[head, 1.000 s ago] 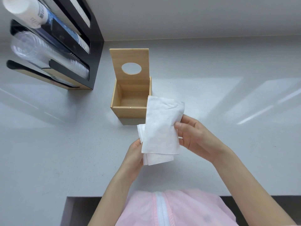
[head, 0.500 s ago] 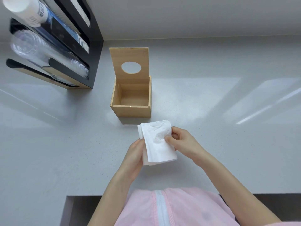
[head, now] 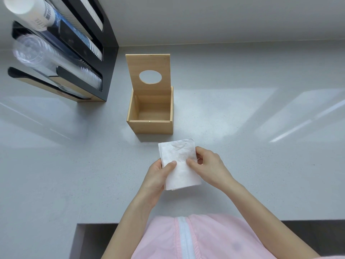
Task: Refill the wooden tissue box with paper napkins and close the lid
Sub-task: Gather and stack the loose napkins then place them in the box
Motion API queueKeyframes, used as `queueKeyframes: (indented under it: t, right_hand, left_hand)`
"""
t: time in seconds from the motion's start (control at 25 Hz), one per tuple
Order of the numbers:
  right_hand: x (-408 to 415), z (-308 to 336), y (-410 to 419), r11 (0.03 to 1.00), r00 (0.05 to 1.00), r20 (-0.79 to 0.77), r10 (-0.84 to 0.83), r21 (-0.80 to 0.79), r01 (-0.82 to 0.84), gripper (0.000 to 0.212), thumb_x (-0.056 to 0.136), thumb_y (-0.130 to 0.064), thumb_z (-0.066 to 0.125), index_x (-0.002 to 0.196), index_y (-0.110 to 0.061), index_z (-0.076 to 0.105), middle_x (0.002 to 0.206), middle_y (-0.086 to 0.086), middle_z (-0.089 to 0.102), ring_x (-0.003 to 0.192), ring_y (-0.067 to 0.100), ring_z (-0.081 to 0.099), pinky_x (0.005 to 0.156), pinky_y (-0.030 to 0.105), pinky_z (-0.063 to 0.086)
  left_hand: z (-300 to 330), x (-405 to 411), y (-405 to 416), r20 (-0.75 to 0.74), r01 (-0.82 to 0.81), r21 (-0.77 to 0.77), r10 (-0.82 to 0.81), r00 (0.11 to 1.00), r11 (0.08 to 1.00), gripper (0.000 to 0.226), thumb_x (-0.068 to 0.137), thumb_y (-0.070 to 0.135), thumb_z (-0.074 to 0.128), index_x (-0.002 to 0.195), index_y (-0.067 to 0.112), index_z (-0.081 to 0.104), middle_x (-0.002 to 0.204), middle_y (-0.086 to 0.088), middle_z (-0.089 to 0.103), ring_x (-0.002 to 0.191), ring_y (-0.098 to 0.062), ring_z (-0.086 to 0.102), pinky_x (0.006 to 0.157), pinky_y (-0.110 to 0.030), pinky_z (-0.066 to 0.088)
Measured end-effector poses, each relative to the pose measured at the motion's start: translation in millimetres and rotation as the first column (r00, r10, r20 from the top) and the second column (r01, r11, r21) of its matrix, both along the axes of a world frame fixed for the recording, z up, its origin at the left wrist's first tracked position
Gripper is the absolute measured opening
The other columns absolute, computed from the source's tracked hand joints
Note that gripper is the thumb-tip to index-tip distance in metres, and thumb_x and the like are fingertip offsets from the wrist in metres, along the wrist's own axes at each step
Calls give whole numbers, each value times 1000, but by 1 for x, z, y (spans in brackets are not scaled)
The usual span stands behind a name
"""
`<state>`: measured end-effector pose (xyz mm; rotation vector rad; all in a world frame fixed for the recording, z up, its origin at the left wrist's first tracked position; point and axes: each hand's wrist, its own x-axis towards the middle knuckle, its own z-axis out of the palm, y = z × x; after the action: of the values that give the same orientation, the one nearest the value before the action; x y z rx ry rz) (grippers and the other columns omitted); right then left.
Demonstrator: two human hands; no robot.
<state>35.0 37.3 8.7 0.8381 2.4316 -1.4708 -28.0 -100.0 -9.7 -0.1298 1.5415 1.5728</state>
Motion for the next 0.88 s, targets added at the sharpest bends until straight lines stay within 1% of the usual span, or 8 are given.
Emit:
queueKeyframes:
  t: [0.08,0.16,0.28,0.4,0.56,0.64,0.72,0.88]
  right_hand:
    - [0,-1,0,1000,1000,-3,-18,24,18,21,88,-23,54,99,-6,60,98,5,65,86,20,59,61,16,40]
    - [2,-1,0,998,998,-2,-66,9,66,29,88,-27,57,114,-13,55,112,0,59,94,12,57,66,11,40]
    - [5,-1,0,966,986,65,-153,-202,163,47,86,-35,61,127,-20,46,117,-5,56,102,10,56,81,20,44]
    - [9,-6,-4,889,981,136,-138,-420,183,42,85,-39,60,121,-19,52,120,-2,62,108,14,60,92,30,50]
    - [9,-11,-9,717,978,108,-176,-667,202,25,91,-21,55,113,-12,60,112,3,66,99,15,62,83,24,49]
    - [8,-13,-7,726,974,88,-207,-654,213,25,91,-16,54,113,-8,60,116,8,66,105,19,62,88,27,50]
    - [7,-14,-5,773,976,79,-202,-600,208,27,90,-15,54,115,-5,59,120,12,65,110,23,62,95,32,50]
    - [3,-6,-2,861,985,47,-164,-481,166,20,90,-15,57,109,-8,59,107,5,66,97,17,63,82,23,53]
  left_hand:
    - [1,0,0,-7,-17,2,17,1000,1000,22,92,11,49,111,11,62,97,-2,73,81,-13,70,74,-28,53]
    - [2,-1,-1,-1,-46,31,46,999,998,24,93,10,48,113,9,61,97,-2,73,81,-13,70,70,-26,55]
    - [3,-3,-1,41,-105,115,101,994,988,30,92,12,48,120,6,57,110,-10,70,95,-22,67,76,-29,56]
    - [6,-3,0,79,-161,197,149,986,967,34,93,14,47,125,5,51,119,-14,63,103,-27,62,82,-32,53]
    - [7,-3,1,90,-189,267,171,981,945,35,90,14,48,125,6,51,118,-12,63,104,-25,60,88,-35,50]
    - [8,-5,-2,54,-170,279,161,985,945,34,84,17,52,117,11,56,110,-6,67,99,-20,64,82,-31,53]
    - [9,-10,-8,-5,-144,253,150,989,957,29,80,22,57,108,17,61,101,1,71,93,-14,66,74,-24,56]
    - [11,-27,-23,-159,-130,86,143,977,988,9,90,20,54,96,15,58,94,1,65,90,-14,61,66,-19,57]
